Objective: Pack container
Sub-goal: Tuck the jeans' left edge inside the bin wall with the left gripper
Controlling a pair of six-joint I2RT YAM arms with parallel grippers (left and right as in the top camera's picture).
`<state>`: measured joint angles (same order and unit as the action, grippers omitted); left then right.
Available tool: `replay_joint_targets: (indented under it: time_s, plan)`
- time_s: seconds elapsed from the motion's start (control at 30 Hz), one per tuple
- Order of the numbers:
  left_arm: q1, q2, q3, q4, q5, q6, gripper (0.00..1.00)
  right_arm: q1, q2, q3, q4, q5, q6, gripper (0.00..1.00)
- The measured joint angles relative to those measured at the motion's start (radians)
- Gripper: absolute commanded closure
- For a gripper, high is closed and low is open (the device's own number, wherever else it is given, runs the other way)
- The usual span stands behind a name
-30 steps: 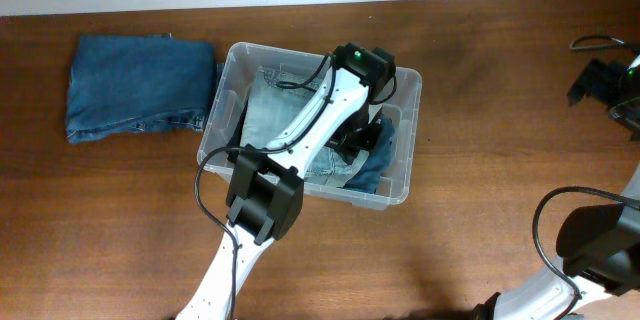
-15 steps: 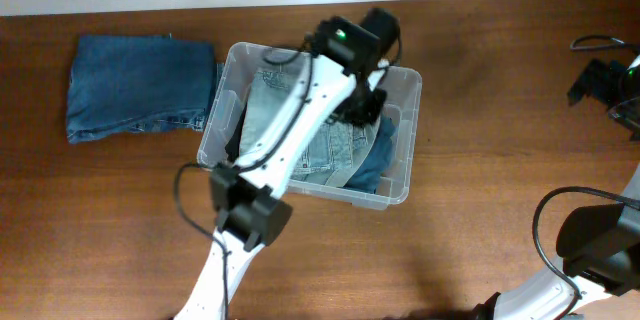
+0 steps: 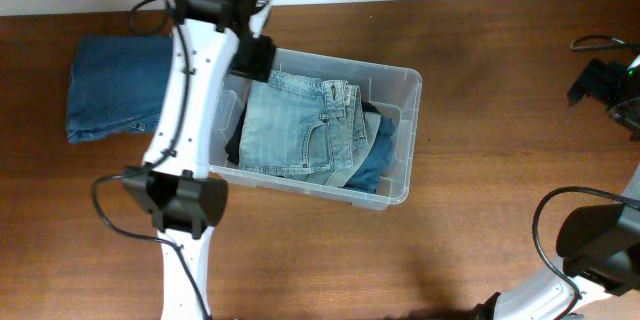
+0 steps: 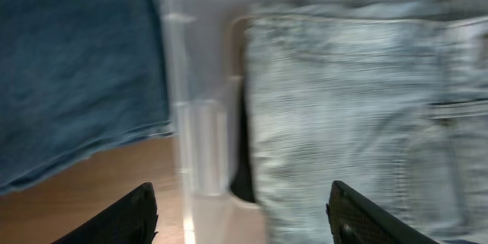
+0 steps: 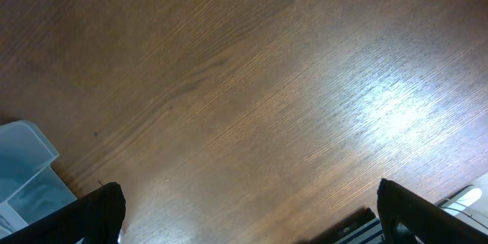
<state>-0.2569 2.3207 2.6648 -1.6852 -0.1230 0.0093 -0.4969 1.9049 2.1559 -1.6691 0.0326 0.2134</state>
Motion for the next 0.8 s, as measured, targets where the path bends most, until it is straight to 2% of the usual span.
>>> replay_joint_targets:
  time_s: [0.13,0.33,0.4,0.63,0.8]
  plan:
    - [0.083,0.000,-0.010,-0.001,0.014,0.036,0.28,0.000,0.000,0.000,0.000,0.000,0.000,0.02]
    - [0.176,0.000,-0.042,0.002,0.161,0.138,0.32,0.000,0.000,0.000,0.000,0.000,0.001,0.02]
    - [0.181,0.000,-0.091,0.019,0.195,0.181,0.35,0.000,0.000,0.000,0.000,0.000,0.000,0.01]
    - [0.176,0.002,-0.270,0.097,0.224,0.242,0.35,0.000,0.000,0.000,0.000,0.000,0.001,0.02]
    - [0.176,0.002,-0.307,0.108,0.215,0.250,0.43,0.000,0.000,0.000,0.000,0.000,0.000,0.02]
